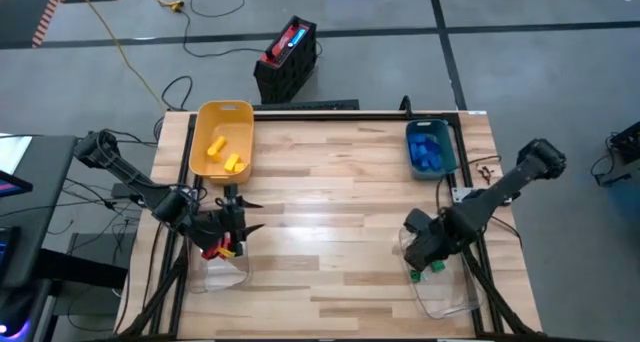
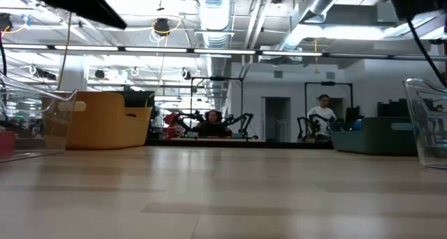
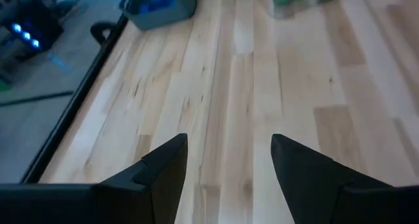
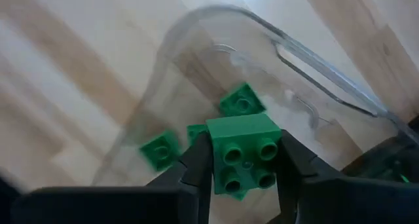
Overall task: Sort blocks
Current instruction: Put the green game piece into the right transparent bin, then return to Home Position
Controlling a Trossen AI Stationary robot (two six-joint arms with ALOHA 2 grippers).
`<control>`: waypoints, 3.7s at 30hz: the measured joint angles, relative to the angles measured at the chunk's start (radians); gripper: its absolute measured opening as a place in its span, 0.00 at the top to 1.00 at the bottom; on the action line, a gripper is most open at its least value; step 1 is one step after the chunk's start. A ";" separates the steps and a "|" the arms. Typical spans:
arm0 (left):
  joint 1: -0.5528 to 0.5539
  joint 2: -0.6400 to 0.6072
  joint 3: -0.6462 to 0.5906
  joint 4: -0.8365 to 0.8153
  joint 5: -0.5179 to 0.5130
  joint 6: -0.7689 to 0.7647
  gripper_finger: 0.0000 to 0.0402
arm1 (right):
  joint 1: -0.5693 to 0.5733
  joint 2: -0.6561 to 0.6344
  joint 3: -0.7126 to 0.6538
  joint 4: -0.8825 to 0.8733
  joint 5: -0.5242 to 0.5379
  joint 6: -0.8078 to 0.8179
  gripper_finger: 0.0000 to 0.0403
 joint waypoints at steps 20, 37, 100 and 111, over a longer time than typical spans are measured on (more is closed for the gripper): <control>-0.029 -0.276 -0.183 0.217 -0.082 0.091 0.47 | 0.131 -0.166 -0.082 0.060 0.512 0.000 0.26; -0.028 -0.859 -0.433 0.290 -0.085 0.243 0.54 | 0.101 -0.891 -0.485 0.572 0.874 -0.579 0.29; 0.555 -0.977 -0.716 0.563 0.772 0.179 1.00 | -0.769 -1.336 -1.042 1.479 -0.208 -1.217 0.96; 0.555 -0.977 -0.718 0.569 0.766 0.206 1.00 | -0.769 -1.336 -1.054 1.484 -0.060 -1.345 0.97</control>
